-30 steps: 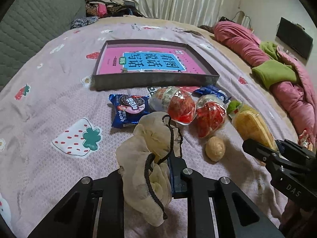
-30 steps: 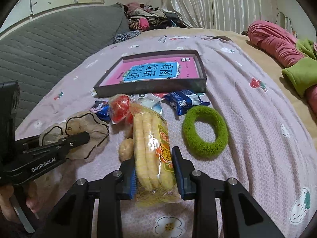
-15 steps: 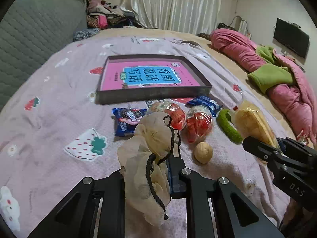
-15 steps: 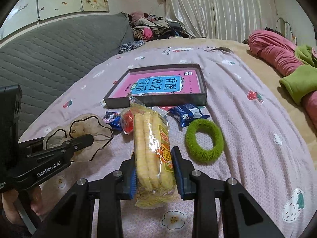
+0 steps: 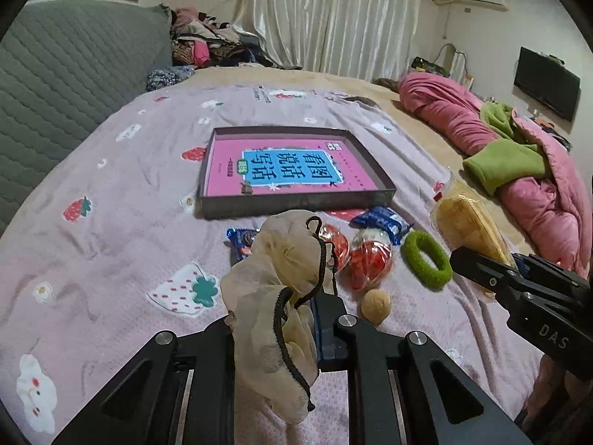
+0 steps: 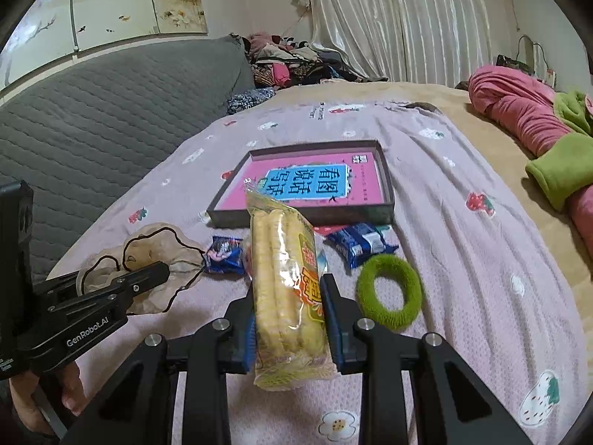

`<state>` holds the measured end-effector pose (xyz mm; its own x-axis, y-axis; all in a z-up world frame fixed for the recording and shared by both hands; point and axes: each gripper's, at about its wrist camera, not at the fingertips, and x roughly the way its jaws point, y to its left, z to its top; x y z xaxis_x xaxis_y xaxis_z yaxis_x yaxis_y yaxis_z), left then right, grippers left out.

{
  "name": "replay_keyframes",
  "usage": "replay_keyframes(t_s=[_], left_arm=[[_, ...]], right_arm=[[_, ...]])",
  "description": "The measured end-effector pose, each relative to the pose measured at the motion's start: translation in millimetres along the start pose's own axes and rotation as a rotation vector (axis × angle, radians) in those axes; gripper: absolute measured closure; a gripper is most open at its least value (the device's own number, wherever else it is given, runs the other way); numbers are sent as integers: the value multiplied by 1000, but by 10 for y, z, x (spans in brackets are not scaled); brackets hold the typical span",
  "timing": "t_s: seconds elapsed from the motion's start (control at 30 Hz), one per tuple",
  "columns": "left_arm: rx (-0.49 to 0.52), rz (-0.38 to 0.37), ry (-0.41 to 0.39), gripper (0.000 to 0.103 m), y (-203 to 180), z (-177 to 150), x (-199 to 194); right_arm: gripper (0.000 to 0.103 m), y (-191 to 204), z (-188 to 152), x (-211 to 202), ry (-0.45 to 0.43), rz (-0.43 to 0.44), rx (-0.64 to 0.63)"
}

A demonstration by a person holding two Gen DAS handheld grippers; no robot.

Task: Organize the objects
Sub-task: 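Carry the scrunchie with the left gripper while the right carries the snack bag to the tray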

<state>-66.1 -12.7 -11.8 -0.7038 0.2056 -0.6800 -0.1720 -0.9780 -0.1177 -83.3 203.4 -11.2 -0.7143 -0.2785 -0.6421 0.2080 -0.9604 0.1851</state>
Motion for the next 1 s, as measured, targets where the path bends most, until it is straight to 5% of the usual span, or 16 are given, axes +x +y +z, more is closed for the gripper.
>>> replay_keyframes(t_s=[0.47,1.0], left_arm=[[24,26,-52,86,29,613,-83],[13,52,-77,85,159,1535,334]], right_arm=[[73,-40,659,83,-33,15,-17],[73,-190,1443,416,-62,19,-20]])
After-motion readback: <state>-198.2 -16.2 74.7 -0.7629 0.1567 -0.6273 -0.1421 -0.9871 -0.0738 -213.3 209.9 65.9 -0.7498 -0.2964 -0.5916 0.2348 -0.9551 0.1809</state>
